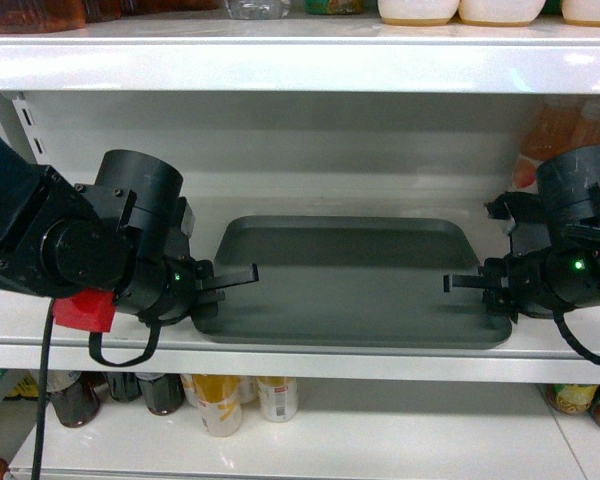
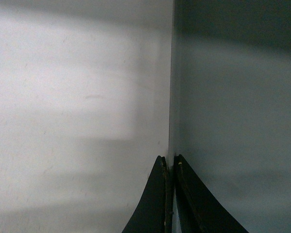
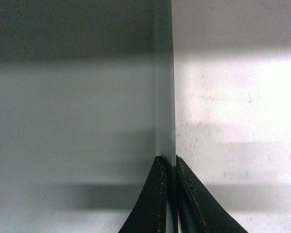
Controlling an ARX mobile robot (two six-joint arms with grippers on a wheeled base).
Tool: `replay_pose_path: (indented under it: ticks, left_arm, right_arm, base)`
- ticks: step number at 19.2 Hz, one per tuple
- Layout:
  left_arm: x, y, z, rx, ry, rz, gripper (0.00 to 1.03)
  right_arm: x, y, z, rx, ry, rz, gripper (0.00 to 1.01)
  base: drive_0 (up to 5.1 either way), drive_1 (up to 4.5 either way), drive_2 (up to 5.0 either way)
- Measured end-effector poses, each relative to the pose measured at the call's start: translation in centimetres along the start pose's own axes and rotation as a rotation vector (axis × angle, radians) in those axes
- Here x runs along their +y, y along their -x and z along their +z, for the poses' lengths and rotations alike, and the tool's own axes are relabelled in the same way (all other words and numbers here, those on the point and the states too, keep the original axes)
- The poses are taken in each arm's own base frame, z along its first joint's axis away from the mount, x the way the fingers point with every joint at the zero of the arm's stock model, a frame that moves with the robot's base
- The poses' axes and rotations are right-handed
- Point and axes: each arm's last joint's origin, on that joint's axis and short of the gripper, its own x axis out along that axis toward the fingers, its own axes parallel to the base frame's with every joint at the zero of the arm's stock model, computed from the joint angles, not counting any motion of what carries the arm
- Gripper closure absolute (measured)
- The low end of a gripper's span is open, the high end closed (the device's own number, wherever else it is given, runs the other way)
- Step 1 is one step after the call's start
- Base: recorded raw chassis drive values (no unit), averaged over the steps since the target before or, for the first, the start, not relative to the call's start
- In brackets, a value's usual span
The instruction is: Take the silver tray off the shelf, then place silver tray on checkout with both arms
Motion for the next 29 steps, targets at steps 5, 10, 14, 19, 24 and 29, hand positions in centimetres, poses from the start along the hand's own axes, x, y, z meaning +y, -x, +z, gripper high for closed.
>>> replay_pose_path:
  ticks: [5,10,14,19,24,29]
  left_arm:
    - [0.4,5.9,-3.1,-0.035,0.008,-0.005,1.0]
    - [-1.1,12.4,-2.3,-0.19,-0.016,-0.051,1.0]
    - [-0.8,17.7,-4.5,-0.238,-0.026,-0.038,1.0]
    - [-0.2,20.2,-6.6,-0.258,-0.018,-0.007,1.0]
    - [-0.2,20.2,-6.6,-0.257,-0.018,-0.005,1.0]
    - [-0.2,20.1,-6.6,-0.259,-0.017,-0.006,1.0]
  right_arm:
    - [0.1,5.9,-3.3,-0.043,-0.037,0.048,0.98]
    - [0.1,13.2,-3.4,-0.204,-0.065,0.082,0.98]
    - [0.2,18.3,-6.0,-0.265,-0.075,0.125,0.98]
    - [0.4,20.5,-7.7,-0.304,-0.072,0.134,0.99]
    - [0.4,20.5,-7.7,-0.305,-0.072,0.135,0.99]
    - [0.4,20.5,-7.7,-0.306,-0.072,0.135,0.99]
  base:
    - [0.0,0.0,0.0]
    - [0.0,0.0,0.0]
    - [0.0,0.0,0.0]
    - [0.0,0.0,0.0]
    - [0.0,0.0,0.0]
    - [0.0,-3.18,3.2]
